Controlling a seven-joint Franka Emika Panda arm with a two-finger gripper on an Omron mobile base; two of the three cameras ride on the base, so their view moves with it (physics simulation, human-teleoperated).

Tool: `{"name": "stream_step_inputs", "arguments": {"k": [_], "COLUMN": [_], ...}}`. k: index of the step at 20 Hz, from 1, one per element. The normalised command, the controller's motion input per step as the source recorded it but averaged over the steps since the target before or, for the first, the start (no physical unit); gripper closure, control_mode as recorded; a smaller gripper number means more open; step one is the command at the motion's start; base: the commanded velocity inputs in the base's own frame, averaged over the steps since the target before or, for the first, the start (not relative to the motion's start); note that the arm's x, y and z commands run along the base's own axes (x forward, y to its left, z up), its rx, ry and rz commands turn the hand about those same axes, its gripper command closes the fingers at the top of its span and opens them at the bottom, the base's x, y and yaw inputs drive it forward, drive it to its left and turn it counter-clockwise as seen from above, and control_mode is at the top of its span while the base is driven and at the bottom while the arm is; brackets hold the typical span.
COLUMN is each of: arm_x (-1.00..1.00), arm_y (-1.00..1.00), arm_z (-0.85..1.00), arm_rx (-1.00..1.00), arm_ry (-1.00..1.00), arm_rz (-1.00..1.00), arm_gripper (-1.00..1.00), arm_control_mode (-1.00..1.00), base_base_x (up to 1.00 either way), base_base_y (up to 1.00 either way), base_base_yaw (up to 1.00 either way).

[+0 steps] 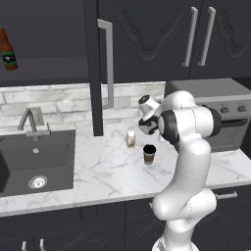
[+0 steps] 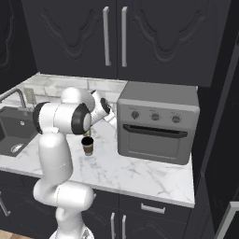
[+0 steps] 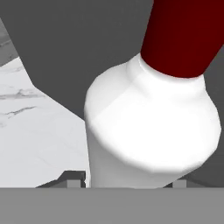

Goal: Sort all alcoholic drinks to one cabinet, and non-alcoholic drinks to the other.

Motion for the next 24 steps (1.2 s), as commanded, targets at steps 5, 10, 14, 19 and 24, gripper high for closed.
{"name": "stream_step_inputs", "arguments": {"k": [5,10,14,19,24], "arm_x": [-0.4,-0.81,-0.92,-0.81,-0.71], "arm_y": [0.03,0.0,0.0,0.0,0.0], "arm_z": [0.05,0.21,0.21,0.58,0.91], "arm_rx": [0.0,0.0,0.0,0.0,0.0], "arm_ry": [-0.01,-0.08,-0.09,-0.05,0.0], "arm_rz": [0.0,0.0,0.0,0.0,0.0], "arm_gripper": [1.0,1.0,1.0,1.0,1.0], "arm_control_mode": [-1.0,-1.0,-1.0,-1.0,-1.0], "base_base_x": [0.0,0.0,0.0,0.0,0.0], "base_base_y": [0.0,0.0,0.0,0.0,0.0], "base_base_yaw": [0.0,0.0,0.0,0.0,0.0]}}
